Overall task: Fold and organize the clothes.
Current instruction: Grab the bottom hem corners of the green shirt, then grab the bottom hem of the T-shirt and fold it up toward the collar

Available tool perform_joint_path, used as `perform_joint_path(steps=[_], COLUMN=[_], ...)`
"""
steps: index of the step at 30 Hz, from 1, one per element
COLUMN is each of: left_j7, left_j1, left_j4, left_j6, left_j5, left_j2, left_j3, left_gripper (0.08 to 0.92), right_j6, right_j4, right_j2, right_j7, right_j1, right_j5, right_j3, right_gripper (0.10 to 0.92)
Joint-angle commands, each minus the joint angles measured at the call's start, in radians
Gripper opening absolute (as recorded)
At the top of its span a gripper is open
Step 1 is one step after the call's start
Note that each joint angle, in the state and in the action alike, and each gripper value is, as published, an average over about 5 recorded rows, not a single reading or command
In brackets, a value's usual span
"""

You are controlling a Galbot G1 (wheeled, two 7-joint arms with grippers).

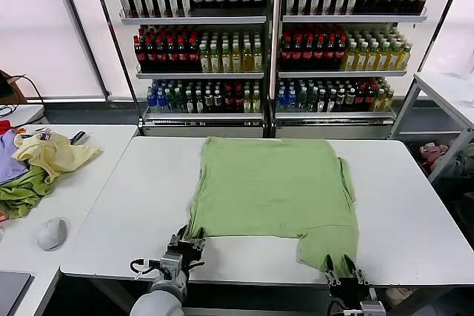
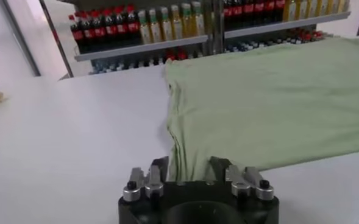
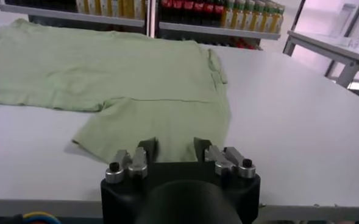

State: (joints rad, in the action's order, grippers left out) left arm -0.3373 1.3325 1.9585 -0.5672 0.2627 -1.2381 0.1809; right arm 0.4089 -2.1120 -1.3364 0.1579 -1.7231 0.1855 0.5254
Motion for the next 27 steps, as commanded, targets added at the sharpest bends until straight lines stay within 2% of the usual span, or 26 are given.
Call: perform_joint_path(steps=[1, 7, 10, 17, 27], left_j7=[0.002, 0.006, 0.009, 0.012, 0.022], left_j1=[0.011, 0.041, 0.065, 0.062, -0.023], left_j4=[-0.013, 0.062, 0.135, 0.224, 0.173], left_j6=[-0.014, 0.017, 0.038, 0.078, 0.097], left_j5=[0.088, 0.106, 0.112, 0.149, 0.174], left_j2=[0.027, 0.034, 0.042, 0.086, 0.128], left_j3=[-0.003, 0.01, 0.02, 0.059, 0.047], left_gripper=[0.342, 0.167, 0.114, 0.111, 0.111], right_j6=[0.019, -0.033, -0.068, -0.089, -0.083], right_j4=[-0.006, -0.066, -0.107, -0.165, -0.102], right_j2=[0.003, 0.008, 0.013, 0.054, 0.095], right_j7=[-0.002, -0.025, -0.034, -0.039, -0.03], right_j1=[0.001, -0.006, -0.006, 0.056, 0.176], right_j5=[0.042, 0.043, 0.043, 0.059, 0.066], right_j3=[-0.002, 0.015, 0.028, 0.055, 0.053], right_gripper=[0.323, 0.202, 0.15, 0.125, 0.125])
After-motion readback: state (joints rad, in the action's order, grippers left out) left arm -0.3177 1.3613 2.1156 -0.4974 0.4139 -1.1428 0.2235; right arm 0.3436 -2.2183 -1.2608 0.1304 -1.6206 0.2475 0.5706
